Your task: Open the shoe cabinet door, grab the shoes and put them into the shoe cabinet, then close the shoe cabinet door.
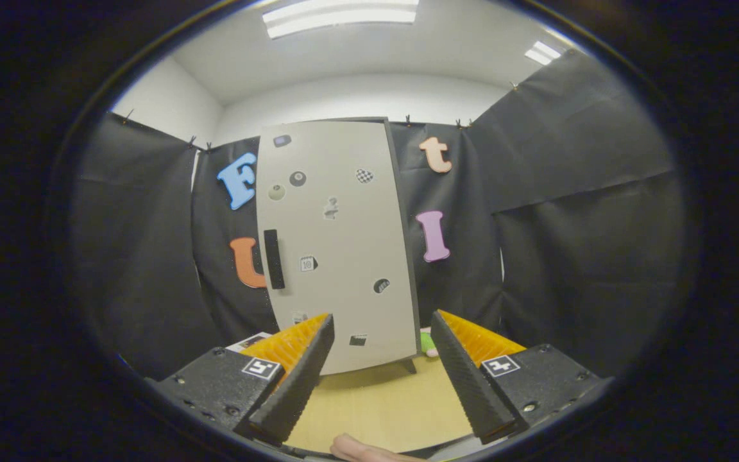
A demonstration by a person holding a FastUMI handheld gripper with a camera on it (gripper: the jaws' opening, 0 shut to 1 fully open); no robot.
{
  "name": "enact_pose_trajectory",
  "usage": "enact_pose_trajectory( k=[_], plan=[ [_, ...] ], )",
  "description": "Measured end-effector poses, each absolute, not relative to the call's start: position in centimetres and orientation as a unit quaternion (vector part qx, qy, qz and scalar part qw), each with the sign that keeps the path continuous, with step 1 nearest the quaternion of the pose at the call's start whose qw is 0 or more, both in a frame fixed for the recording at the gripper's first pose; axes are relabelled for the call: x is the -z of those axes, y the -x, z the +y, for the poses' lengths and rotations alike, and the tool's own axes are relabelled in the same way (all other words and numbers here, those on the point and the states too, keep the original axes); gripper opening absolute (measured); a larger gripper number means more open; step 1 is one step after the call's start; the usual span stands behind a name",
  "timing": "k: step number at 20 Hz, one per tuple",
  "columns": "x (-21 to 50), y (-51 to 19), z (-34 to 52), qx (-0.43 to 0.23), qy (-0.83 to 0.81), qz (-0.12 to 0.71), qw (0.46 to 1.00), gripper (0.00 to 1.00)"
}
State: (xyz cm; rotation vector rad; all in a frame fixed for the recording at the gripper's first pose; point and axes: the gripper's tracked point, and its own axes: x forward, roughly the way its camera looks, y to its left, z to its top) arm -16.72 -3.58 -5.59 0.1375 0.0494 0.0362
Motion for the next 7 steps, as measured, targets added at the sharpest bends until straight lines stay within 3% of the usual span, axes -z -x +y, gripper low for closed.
enact_pose_trajectory(
  k=[7],
  plan=[
    [5.1, 17.18, -3.29, -0.011, -0.073, 0.011, 0.997, 0.99]
  ],
)
